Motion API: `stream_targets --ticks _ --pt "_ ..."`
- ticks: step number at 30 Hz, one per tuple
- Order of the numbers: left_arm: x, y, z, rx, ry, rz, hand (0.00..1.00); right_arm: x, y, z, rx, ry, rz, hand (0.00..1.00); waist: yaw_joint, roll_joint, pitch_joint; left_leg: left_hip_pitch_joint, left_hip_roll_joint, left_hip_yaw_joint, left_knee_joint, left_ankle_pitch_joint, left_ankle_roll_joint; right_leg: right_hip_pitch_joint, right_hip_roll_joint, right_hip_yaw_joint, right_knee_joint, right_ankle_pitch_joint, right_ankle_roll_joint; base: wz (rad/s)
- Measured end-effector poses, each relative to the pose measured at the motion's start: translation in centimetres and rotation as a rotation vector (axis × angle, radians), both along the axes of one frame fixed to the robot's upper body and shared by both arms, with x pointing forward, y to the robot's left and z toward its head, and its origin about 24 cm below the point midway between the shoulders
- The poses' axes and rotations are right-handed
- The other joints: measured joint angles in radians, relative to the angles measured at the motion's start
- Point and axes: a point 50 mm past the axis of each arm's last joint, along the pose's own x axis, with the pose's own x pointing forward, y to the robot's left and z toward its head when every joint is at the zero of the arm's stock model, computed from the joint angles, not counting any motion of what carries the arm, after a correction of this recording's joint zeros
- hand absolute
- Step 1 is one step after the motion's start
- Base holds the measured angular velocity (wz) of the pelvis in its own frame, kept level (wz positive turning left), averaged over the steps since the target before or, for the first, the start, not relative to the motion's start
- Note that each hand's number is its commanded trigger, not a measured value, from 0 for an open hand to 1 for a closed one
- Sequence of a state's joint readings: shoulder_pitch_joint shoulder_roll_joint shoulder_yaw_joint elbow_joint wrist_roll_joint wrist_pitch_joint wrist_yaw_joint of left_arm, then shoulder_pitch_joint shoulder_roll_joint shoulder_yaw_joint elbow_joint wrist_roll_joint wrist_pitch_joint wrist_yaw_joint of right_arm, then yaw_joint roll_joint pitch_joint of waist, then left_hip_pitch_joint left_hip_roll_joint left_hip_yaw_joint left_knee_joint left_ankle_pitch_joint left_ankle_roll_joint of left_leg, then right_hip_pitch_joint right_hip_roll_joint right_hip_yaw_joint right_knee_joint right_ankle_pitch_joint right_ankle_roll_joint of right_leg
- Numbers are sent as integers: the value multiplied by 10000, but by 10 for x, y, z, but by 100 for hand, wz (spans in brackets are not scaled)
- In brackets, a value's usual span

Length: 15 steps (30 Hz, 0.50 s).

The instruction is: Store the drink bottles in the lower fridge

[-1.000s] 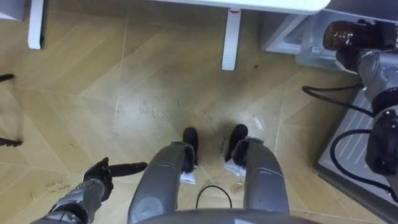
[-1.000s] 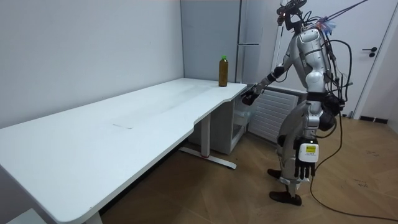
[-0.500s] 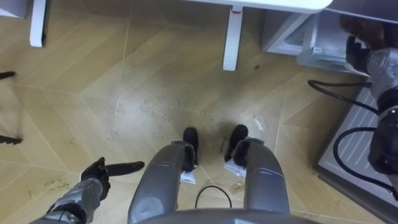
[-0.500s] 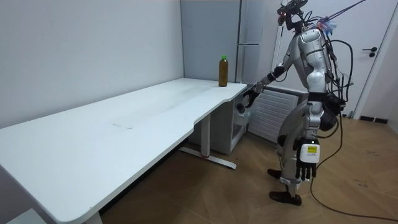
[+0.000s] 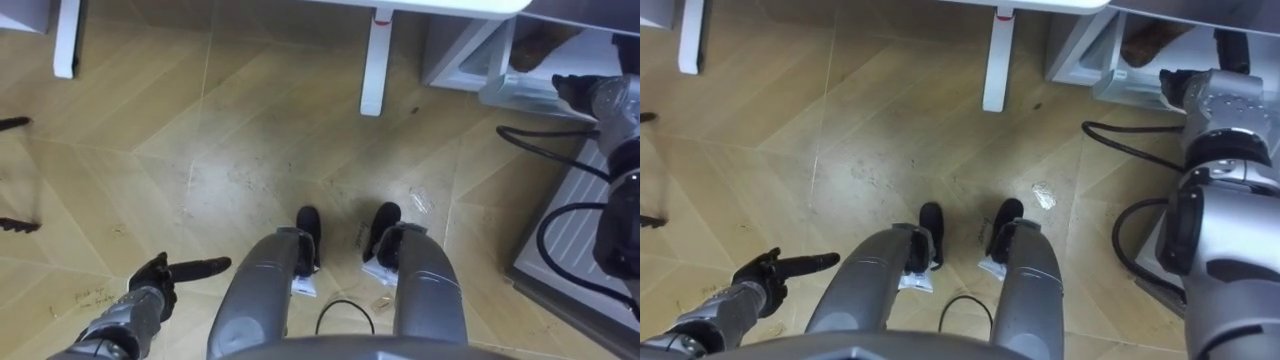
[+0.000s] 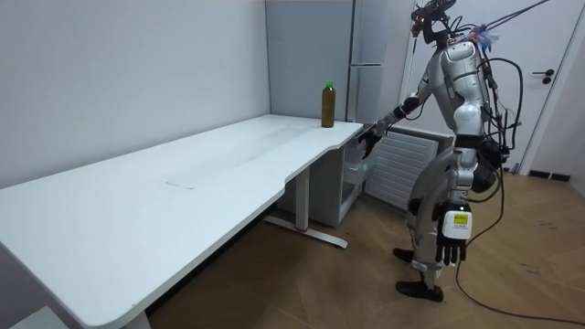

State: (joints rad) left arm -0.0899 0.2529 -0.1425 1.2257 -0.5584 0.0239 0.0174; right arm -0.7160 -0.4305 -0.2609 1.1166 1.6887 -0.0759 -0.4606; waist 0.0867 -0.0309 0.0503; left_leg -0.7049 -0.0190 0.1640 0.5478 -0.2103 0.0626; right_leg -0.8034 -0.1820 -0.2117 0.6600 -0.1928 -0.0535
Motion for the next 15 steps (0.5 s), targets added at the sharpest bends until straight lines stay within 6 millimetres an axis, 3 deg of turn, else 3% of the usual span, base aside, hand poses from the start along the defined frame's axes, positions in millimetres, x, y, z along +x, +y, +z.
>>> stream_targets --ticks 10,15 --pt "0 0 0 -18 -18 -40 0 0 0 -1 -127 -230 85 0 26 -1 0 39 54 87 76 0 0 27 46 60 -3 24 -22 0" --pt "0 0 0 -45 2 -40 0 -8 -3 -12 -294 -309 144 0 102 2 1 400 72 40 -27 -1 -5 443 97 34 -144 14 -9 0"
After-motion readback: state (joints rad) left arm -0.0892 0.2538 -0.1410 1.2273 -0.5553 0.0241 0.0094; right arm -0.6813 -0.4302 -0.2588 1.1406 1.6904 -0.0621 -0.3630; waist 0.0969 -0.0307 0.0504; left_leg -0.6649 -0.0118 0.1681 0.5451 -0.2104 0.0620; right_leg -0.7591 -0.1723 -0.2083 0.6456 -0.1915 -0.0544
